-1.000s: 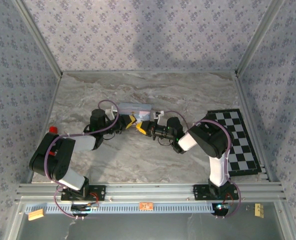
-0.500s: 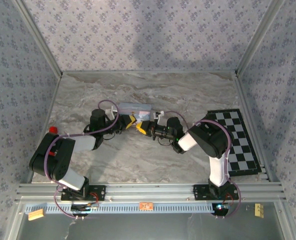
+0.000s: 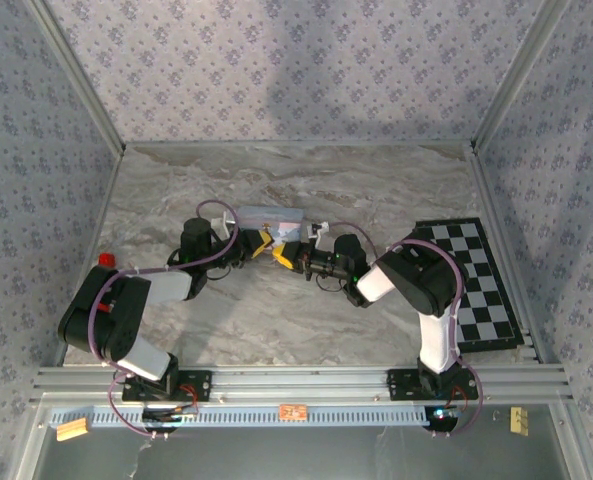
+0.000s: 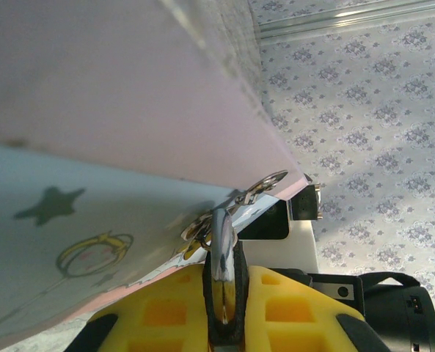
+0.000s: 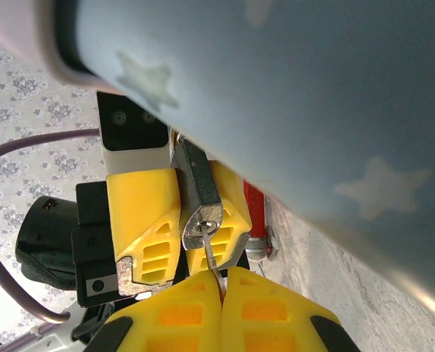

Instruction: Unlock the padlock with the key

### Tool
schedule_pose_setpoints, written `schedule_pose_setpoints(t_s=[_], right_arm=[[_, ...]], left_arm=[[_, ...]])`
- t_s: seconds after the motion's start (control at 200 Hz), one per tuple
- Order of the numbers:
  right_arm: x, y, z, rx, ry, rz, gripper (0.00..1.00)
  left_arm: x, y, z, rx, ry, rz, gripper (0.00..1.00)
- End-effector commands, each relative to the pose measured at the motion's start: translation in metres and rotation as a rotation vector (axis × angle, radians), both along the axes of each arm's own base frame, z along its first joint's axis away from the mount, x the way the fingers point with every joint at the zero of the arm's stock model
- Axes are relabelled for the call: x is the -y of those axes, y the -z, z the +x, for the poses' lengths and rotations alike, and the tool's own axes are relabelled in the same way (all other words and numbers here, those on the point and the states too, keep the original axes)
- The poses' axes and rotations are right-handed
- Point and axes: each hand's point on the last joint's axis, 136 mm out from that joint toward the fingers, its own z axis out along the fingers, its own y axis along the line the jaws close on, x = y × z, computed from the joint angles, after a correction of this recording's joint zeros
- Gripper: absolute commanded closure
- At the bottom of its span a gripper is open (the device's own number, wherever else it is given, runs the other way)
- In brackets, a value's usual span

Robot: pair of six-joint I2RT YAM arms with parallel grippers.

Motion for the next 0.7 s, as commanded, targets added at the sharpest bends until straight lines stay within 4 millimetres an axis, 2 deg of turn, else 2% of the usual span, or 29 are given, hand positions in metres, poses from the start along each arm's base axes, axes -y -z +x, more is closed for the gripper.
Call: schedule_pose_setpoints(t_s=[0.0,0.14,0.45,0.695], right_arm=[[-0.001,0.002,0.008,0.036,0.05,-0.005,1.0],[-0.003,0.009,0.005,0.026,0.049,-0.014,1.0],[-0.001,-0.009,0.015,0.042,0.061,0.022,1.0],[0.005,-0.002,0.022,0.026,0.084,0.012,1.0]], left_arm=[[0.016,-0.016,-0.022,0.059,0.117,-0.024,1.0],[0.016,-0.014,-0.023,0.056,0.117,-0.019,1.0],[0.02,-0.011,-0.027,0.06,0.137,0.002,1.0],[0.028,-0.01,-0.034,0.067,0.185,0.024,1.0]])
